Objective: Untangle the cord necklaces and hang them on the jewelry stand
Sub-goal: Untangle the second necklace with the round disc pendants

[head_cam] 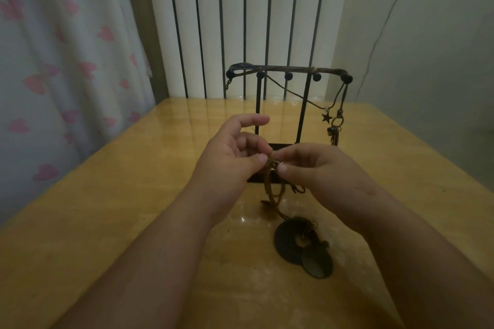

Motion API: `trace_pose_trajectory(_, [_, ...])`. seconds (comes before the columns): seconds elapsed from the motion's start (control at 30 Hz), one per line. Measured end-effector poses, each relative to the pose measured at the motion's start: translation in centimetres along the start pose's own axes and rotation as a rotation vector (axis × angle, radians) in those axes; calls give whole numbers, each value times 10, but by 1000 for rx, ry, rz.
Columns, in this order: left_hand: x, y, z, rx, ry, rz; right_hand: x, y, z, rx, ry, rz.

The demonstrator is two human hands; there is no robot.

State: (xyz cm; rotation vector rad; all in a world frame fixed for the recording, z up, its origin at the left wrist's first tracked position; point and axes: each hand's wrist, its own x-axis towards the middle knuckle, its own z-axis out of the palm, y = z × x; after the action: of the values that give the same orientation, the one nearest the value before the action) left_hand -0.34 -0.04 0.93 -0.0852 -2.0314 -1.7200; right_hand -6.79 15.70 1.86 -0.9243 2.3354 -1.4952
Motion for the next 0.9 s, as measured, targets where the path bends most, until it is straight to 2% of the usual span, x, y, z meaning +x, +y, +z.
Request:
trace_pose_trajectory(0.4, [2,-2,-2,-63,-74,-1,0,-2,-4,192,27,15])
trace_pose_trajectory(0.57, [2,-3,-4,-80,-96,-16,-1,-3,-9,260,114,-8])
trace_pose_trajectory(0.7, [3,-5,-2,-52,-99,-68,2,-1,-7,158,231,-35])
trace_pose_trajectory(0.9, [3,-4,-2,0,-67,-77,4,-2,-8,-29,188,-61])
